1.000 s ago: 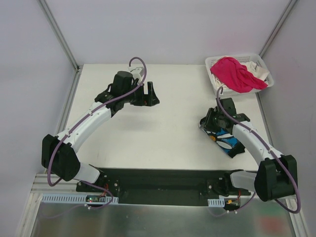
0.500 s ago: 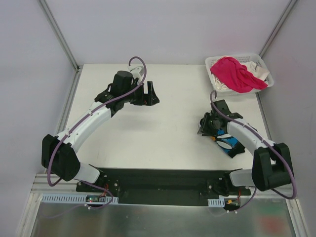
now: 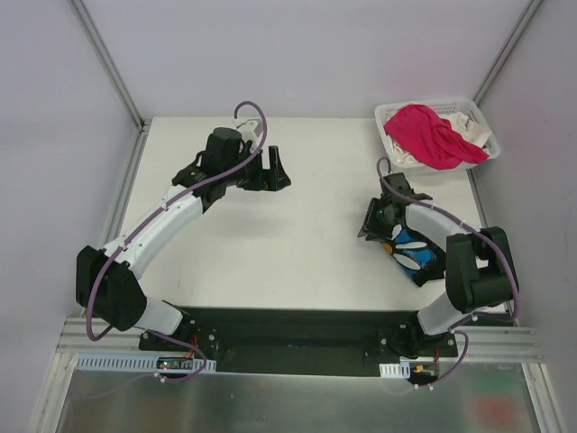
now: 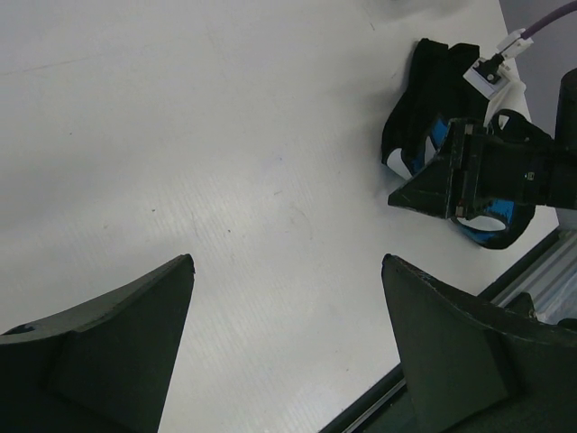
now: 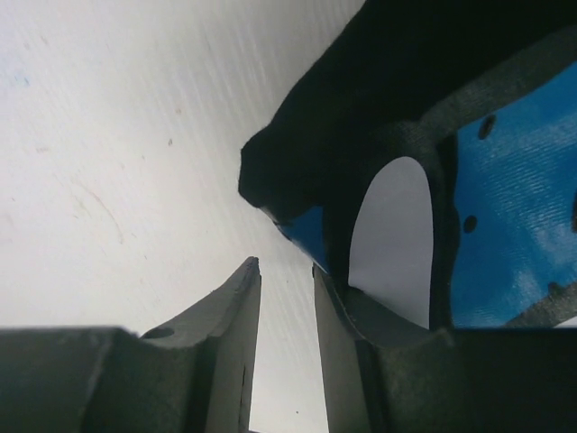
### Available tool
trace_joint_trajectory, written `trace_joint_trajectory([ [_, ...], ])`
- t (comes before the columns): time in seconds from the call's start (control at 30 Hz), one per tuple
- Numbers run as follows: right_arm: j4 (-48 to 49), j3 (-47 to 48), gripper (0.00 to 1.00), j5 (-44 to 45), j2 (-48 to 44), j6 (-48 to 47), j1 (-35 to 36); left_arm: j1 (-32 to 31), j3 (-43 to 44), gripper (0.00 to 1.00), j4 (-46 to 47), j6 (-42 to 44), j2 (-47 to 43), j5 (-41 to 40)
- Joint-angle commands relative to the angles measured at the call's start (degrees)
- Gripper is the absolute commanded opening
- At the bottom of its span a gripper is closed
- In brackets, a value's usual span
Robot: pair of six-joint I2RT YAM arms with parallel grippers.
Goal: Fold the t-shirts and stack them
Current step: Put the neatly folded tshirt into the corner of the board with the right arm
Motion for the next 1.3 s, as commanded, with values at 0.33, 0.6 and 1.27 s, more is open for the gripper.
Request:
trace_joint_trajectory([
  [0.33, 2.11, 4.43, 0.33, 1.18, 4.06, 0.56, -11.24, 0.76, 3.66, 0.85, 0.05, 2.57, 0.42, -1.22],
  [0.6, 3.08, 4.69, 0.33, 2.15, 2.92, 0.56, -17.31, 0.85, 3.49, 0.85, -0.13, 2.66, -0.28, -0.7],
  [1.27, 6.59, 4.52, 0.33, -0.13, 3.62, 0.56, -28.12, 0.85, 2.43, 0.85, -0.3, 1.87, -0.98, -0.52],
])
